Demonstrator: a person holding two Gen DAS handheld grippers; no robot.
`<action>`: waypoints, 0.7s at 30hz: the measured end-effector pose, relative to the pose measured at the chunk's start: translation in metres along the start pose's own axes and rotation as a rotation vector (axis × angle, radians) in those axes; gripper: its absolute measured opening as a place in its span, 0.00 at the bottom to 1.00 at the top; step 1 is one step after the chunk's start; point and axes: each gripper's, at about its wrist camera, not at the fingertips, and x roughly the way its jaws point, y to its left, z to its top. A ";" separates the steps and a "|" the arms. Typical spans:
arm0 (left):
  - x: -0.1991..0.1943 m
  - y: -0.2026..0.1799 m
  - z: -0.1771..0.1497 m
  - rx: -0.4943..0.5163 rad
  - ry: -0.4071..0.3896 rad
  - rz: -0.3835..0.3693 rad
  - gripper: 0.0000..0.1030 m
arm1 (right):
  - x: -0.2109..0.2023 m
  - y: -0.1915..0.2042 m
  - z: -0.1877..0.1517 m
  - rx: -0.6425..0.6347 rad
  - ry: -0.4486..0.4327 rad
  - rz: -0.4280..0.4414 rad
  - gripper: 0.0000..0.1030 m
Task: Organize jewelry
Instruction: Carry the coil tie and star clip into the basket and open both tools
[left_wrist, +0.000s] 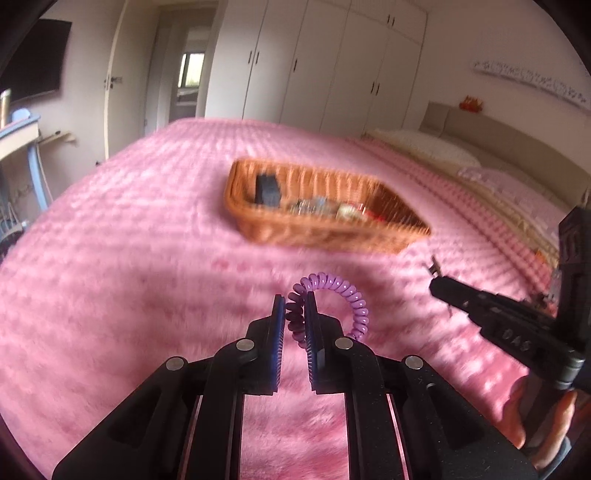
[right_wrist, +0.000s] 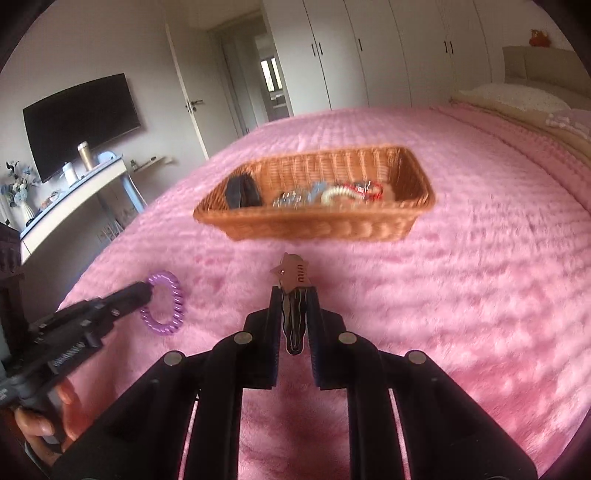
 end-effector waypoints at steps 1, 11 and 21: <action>-0.003 -0.001 0.004 -0.002 -0.009 -0.007 0.09 | -0.002 -0.001 0.006 0.001 -0.007 0.006 0.11; 0.008 -0.028 0.100 0.048 -0.121 -0.038 0.09 | 0.008 -0.003 0.097 -0.090 -0.096 -0.067 0.11; 0.133 -0.021 0.151 -0.042 -0.037 0.020 0.09 | 0.130 -0.049 0.146 0.048 0.116 -0.007 0.11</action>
